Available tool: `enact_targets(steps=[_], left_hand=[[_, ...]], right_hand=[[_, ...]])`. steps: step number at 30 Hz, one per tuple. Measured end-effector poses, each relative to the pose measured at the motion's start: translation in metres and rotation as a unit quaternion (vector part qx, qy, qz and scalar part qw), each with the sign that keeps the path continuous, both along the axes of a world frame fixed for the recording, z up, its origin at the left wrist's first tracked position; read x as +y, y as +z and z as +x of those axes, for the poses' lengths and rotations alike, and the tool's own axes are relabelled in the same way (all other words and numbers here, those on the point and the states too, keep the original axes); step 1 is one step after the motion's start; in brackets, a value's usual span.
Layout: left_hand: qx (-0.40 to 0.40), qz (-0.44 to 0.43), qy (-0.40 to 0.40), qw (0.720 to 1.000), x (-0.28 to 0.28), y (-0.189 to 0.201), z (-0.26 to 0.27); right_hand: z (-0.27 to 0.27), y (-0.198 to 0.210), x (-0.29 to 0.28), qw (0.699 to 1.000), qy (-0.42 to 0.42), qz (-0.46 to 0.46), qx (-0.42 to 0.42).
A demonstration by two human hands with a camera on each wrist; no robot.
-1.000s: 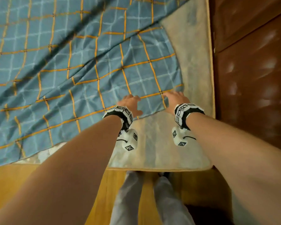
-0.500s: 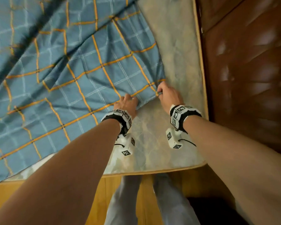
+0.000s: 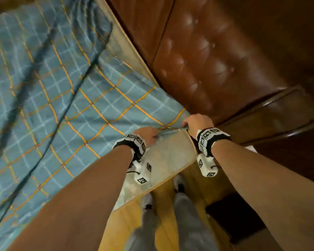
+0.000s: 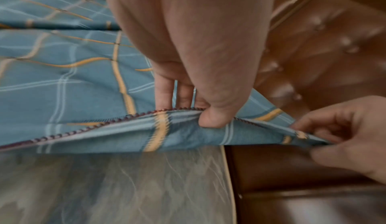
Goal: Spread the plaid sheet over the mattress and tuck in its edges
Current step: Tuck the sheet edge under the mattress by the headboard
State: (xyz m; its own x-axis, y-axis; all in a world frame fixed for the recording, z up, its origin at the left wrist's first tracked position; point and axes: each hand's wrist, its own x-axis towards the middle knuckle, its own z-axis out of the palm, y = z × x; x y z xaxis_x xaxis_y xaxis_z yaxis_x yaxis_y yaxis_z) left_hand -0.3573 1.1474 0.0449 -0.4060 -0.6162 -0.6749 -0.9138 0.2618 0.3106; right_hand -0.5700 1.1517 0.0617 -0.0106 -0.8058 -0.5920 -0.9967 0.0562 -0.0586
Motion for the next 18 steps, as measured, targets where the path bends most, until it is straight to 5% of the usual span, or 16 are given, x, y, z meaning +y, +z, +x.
enact_targets(steps=[5,11,18], left_hand=[[0.039,0.044,-0.075,0.995,0.055,0.001,-0.044],[0.036,0.134,0.009,0.99,0.114,-0.033,-0.075],[0.012,0.1,-0.013,0.995,0.182,-0.054,-0.124]], right_hand=[[-0.038,-0.016,0.087,0.991,-0.087,0.04,0.09],[-0.085,-0.044,0.176,0.974,-0.136,0.089,0.155],[-0.137,-0.072,0.263,0.969,-0.152,0.124,0.151]])
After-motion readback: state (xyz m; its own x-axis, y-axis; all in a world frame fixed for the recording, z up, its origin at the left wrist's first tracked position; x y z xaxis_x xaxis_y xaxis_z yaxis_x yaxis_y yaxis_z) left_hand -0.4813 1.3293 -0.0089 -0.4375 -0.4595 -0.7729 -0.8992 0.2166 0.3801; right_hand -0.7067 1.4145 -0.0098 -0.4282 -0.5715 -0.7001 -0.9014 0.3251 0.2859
